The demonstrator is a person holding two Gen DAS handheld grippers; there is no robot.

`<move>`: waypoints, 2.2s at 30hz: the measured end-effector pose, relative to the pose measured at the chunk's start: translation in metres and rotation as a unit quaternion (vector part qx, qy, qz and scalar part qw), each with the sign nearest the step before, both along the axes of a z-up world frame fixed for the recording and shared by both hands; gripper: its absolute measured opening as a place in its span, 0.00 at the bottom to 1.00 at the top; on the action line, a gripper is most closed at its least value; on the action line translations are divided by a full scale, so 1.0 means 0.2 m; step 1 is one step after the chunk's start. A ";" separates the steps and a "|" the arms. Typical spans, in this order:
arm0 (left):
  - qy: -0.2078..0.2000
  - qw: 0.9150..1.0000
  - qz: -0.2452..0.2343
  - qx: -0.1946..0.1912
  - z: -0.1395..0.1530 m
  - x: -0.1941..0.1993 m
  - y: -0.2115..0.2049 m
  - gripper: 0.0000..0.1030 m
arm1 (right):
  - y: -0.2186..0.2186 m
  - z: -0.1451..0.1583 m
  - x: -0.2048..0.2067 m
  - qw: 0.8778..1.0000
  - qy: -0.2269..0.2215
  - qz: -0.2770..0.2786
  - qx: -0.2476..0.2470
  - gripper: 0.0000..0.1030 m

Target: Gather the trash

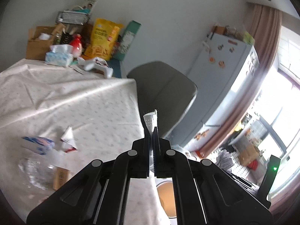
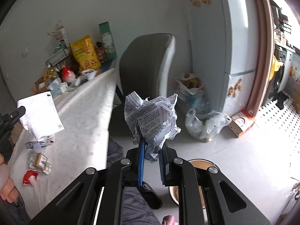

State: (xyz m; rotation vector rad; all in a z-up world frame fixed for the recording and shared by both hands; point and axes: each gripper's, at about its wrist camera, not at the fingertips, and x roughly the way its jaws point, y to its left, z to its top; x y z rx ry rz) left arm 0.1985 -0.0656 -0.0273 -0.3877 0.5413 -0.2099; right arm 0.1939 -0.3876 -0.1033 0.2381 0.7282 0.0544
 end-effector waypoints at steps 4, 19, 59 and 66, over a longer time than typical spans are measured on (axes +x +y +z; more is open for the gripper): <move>0.017 1.000 -0.023 0.007 -0.06 0.05 -0.13 0.03 | -0.09 -0.07 -0.01 1.000 0.012 -0.014 0.003 0.14; 0.100 0.989 -0.097 0.037 -0.37 0.25 -0.62 0.03 | -0.38 -0.51 0.04 0.994 0.084 -0.063 0.038 0.15; 0.257 0.928 -0.259 0.079 -0.93 0.44 -1.48 0.04 | -1.03 -0.76 -0.14 0.973 0.094 -0.197 0.076 0.58; 0.293 0.919 -0.260 0.050 -1.08 0.48 -1.53 0.73 | -1.05 -0.77 -0.18 0.971 0.096 -0.202 0.089 0.59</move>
